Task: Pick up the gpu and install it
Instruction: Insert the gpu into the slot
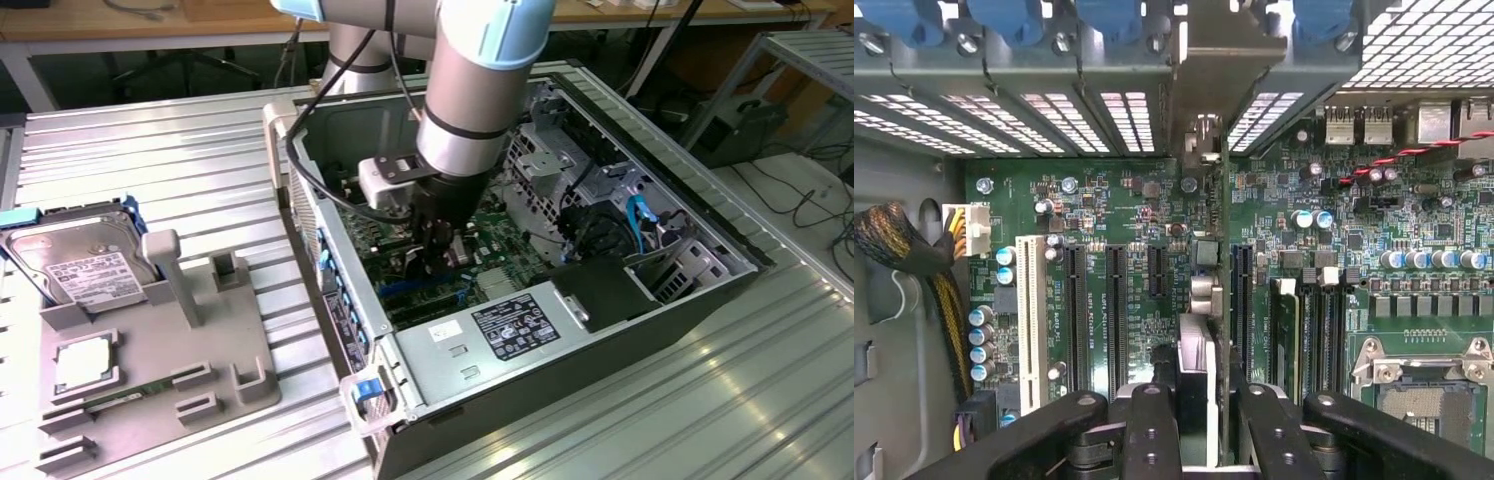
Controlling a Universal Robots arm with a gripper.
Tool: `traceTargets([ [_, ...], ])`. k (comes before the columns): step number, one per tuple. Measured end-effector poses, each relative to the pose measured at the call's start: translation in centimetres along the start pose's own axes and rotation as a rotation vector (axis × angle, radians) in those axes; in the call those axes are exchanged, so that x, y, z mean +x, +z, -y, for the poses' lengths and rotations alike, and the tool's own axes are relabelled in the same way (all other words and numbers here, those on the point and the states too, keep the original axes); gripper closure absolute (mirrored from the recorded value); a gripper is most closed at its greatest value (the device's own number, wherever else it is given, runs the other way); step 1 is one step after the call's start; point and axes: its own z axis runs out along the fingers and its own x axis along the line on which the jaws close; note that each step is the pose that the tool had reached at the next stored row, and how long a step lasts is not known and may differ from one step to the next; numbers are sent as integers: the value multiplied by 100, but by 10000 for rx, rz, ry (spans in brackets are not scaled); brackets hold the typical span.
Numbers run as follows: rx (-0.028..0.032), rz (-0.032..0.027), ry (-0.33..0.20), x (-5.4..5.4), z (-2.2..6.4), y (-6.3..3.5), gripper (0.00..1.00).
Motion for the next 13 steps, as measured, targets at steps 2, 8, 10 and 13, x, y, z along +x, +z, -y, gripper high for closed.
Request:
traceTargets([
  [2,-1,-1,-1,0,-7,3,72],
  [8,-14,-1,-1,0,-7,32,72],
  [10,-21,-2,-1,-1,-6,48,72],
  [13,-31,-1,-2,-2,-5,73,72],
])
